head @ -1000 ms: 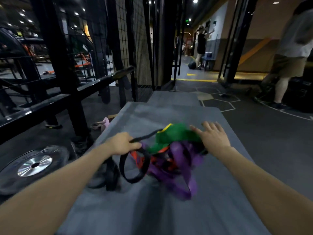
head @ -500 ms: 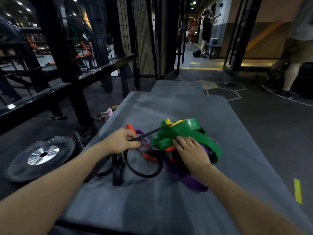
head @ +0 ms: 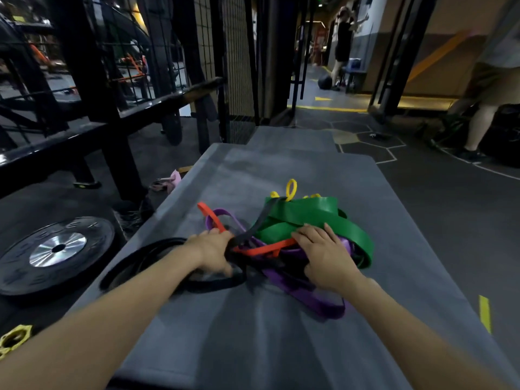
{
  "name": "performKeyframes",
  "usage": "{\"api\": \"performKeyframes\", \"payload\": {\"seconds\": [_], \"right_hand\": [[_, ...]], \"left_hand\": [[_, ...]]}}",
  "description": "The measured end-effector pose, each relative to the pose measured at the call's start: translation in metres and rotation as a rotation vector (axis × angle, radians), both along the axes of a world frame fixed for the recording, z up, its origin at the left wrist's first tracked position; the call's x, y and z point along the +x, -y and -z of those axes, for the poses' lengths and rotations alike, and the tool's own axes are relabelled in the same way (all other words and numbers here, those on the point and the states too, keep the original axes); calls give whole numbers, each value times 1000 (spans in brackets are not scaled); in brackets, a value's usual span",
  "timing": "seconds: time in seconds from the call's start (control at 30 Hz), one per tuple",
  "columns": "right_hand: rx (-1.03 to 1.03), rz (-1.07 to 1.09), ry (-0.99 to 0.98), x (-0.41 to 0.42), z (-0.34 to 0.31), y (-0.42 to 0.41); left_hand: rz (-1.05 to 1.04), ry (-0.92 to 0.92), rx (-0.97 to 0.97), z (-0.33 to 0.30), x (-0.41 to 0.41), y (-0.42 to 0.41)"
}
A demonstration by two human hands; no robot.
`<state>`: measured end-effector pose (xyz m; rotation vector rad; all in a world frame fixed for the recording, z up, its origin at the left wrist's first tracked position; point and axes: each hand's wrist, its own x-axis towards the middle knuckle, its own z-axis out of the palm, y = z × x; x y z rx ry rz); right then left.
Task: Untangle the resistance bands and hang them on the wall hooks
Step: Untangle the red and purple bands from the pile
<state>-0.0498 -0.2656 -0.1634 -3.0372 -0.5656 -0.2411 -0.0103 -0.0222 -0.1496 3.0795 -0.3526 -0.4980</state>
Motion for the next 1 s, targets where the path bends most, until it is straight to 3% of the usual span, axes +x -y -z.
{"api": "performKeyframes", "payload": {"seconds": [0.07,0.13,0.3,0.47,0.57,0.7,0.8,0.9,1.0], "right_hand": [[144,11,-4,2,-7,1],[294,42,95,10,-13,2],[366,47,122,27,-25,-13],[251,-222,-15,34,-7,-48],[99,-226,-34,39,6,-52],[14,-201,127,40,11,-44],[337,-81,195,36,-6,-44],[953,59,183,36,-32,-31],[1057,57,192,30,-40,-13]], "left_hand": [[-67,-89,-377,1,9,12],[-132,-42,-626,2,18,25],[-163,261,-484,13,31,39],[-293,348,-612,25,35,-7],[-324,390,-618,15,34,-34],[-349,362,-671,20,30,-51],[-349,306,-700,30,25,-48],[-449,298,-778,36,29,-48],[-555,364,-750,30,33,-39]]}}
